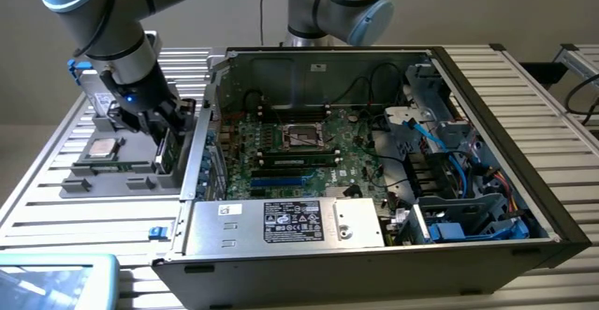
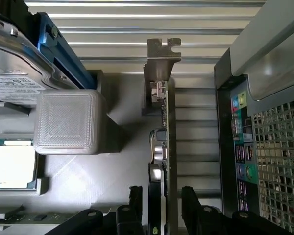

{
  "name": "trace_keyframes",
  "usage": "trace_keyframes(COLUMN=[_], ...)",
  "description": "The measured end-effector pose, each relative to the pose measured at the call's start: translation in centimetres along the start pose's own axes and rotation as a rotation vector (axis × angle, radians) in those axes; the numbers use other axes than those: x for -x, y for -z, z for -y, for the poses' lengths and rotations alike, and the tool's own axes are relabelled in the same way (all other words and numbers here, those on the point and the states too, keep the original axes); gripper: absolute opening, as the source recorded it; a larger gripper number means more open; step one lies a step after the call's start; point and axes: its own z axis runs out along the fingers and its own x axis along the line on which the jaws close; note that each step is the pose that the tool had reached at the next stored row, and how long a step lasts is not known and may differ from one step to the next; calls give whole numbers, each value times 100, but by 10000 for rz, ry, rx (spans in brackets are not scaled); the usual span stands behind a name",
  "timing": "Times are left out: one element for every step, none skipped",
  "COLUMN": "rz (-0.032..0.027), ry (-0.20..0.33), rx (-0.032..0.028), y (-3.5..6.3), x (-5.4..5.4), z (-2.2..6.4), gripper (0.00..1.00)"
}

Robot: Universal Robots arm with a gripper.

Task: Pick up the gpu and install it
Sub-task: 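Pick up the gpu and move the gpu toward the slot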

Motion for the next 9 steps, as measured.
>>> trace_keyframes(rz=[-30,-64,-93,-111,-115,-115,-115,-115,-116], ry=[-4,-9,-13,-14,-12,-11,-8,-5,-4], rx=[-1,-1,-2,-3,-4,-3,-2,-2,-3], y=[-9,-19,-28,-32,-34,-35,-36,-37,-38], x=[3,5,8,14,19,26,33,37,39], z=[2,3,5,5,6,5,5,5,5], gripper=[46,46,46,46,46,46,46,46,46])
